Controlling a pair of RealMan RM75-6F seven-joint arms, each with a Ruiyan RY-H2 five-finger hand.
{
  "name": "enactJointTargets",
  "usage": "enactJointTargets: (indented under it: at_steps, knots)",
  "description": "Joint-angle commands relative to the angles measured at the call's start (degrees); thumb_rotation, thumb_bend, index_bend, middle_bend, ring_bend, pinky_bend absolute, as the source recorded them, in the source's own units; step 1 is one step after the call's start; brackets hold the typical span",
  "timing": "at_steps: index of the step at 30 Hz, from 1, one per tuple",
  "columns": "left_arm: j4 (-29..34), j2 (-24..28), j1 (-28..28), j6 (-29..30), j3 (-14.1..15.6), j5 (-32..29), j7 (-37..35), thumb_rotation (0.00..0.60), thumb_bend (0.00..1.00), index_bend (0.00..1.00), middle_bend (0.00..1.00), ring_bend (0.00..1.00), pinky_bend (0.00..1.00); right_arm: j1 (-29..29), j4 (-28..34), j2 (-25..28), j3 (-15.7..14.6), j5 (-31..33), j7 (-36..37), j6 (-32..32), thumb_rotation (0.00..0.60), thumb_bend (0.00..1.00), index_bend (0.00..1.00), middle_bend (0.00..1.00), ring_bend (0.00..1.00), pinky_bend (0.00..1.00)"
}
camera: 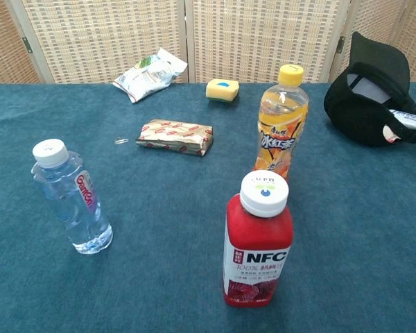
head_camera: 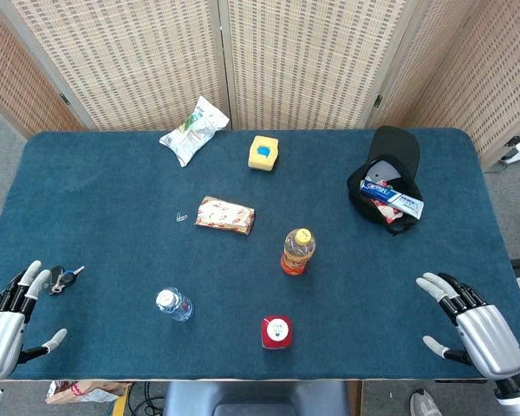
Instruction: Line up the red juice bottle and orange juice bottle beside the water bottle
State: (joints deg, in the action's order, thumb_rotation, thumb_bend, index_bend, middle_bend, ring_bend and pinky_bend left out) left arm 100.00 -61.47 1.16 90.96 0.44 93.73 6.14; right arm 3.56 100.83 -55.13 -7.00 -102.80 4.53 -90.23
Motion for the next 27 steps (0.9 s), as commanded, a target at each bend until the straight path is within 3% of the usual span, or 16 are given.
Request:
enactJointTargets:
  at_steps: [1,12,16,21,27]
  knots:
    - [0.1,0.1,0.0,0.1,0.0,0.1,0.1,0.6,0.16,0.0,0.0,0.0,0.16,-0.3,0.2,-0.1,0.1,-0.1,-0.6,-0.1,0.6,0.15,0.15,0.13,0.09,0.23]
    - [0.3,0.3,-0.3,0.6,0.0,0.4,0.0,0.6,0.16,0.0,0.0,0.0,0.16,1.4,1.6,-0.7,-1.7,-3.2,4.8,3.8,0.6,0.15,0.15,0.14,0.09,0.23]
    - [0.3,0.3,-0.2,0.7,-0.1,0.6,0.1,0.6,0.16,0.0,0.0,0.0,0.16,4.0,2.8,-2.1,-2.3,-4.2,7.5,8.2,0.6,0.15,0.15,0.14,0.09,0.23]
    - [0.2,0.2,-0.2,0.6,0.0,0.7,-0.2,0.6,0.16,0.0,0.0,0.0,0.16,7.7,3.8,-5.1,-2.9,-4.4,12.6,14.5,0.6,0.0,0.15,0.14,0.09,0.23]
    - [-0.1,0.5,-0.7,1.3,0.0,0.4,-0.5,0.6,0.16,0.0,0.0,0.0,0.16,12.2,3.4,-9.7,-1.8,-2.6,16.1,21.3,0.6,0.0,0.13,0.14,0.09,0.23]
